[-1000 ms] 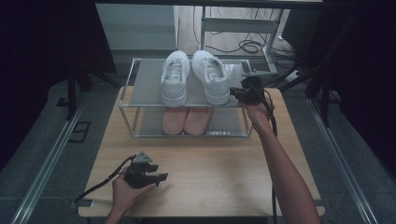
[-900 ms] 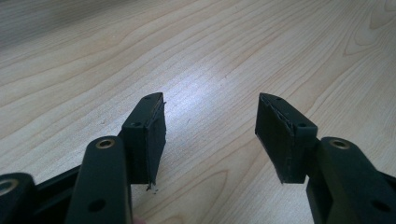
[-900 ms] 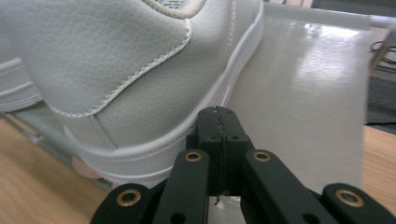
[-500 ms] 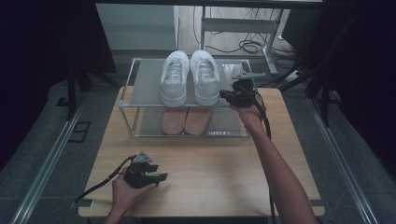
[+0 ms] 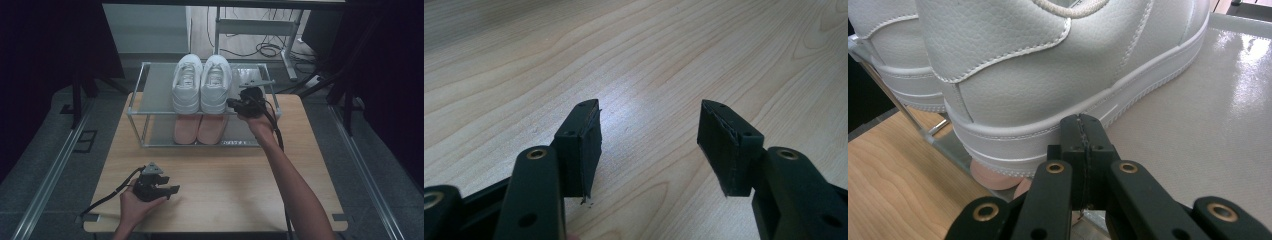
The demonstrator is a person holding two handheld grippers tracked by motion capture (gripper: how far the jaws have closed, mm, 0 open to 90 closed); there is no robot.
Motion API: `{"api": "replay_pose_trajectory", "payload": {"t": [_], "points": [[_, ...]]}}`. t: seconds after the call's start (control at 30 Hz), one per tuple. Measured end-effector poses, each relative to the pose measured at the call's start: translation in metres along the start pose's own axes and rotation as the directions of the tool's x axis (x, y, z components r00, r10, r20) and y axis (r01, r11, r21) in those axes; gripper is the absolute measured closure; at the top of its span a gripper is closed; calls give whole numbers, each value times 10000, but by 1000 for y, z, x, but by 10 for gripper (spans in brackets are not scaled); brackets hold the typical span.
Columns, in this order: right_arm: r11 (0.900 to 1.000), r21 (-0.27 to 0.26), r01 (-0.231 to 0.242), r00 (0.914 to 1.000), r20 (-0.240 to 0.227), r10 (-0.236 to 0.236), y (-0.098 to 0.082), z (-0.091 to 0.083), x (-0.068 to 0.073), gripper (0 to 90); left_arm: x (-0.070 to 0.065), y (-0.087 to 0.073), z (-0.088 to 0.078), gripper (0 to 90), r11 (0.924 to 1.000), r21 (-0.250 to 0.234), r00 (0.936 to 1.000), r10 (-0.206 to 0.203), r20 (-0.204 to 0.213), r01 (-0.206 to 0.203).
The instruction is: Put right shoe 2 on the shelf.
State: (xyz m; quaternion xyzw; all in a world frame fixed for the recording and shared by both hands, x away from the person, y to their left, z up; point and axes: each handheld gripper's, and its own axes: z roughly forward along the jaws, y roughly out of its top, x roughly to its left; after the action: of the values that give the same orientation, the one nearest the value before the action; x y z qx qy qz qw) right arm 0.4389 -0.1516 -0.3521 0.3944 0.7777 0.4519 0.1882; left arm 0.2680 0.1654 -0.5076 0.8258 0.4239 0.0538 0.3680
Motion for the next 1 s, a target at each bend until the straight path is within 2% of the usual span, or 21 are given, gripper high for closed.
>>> {"api": "replay_pose_trajectory", "payload": {"t": [0.13, 0.17, 0.23, 0.57, 0.77, 1.0], "points": [[10000, -26, -81, 10000, -58, 81, 0, 2, 3, 896, 0, 0, 0, 435, 10000, -4, 10000, -3, 13, 3], [10000, -68, 13, 9999, 113, -13, 0, 2, 5, 895, 0, 0, 0, 435, 10000, 2, 10000, -13, 2, 13], [9999, -71, 80, 9999, 132, -79, 0, 1, 6, 896, 0, 0, -1, 435, 10000, -17, 10000, -22, 3, 22], [9998, -184, -38, 10000, -86, 37, -5, -1, 0, 894, 1, 1, -1, 435, 9999, -75, 9999, -128, 59, 129], [9990, -423, -168, 9998, -116, 163, -9, -10, -9, 888, 1, 3, 1, 435, 9998, -60, 9998, -211, 67, 212], [9979, -637, -94, 9997, -241, 78, -18, -23, -13, 841, 0, 3, -2, 435, 9998, -95, 9998, -176, 11, 176]]}}
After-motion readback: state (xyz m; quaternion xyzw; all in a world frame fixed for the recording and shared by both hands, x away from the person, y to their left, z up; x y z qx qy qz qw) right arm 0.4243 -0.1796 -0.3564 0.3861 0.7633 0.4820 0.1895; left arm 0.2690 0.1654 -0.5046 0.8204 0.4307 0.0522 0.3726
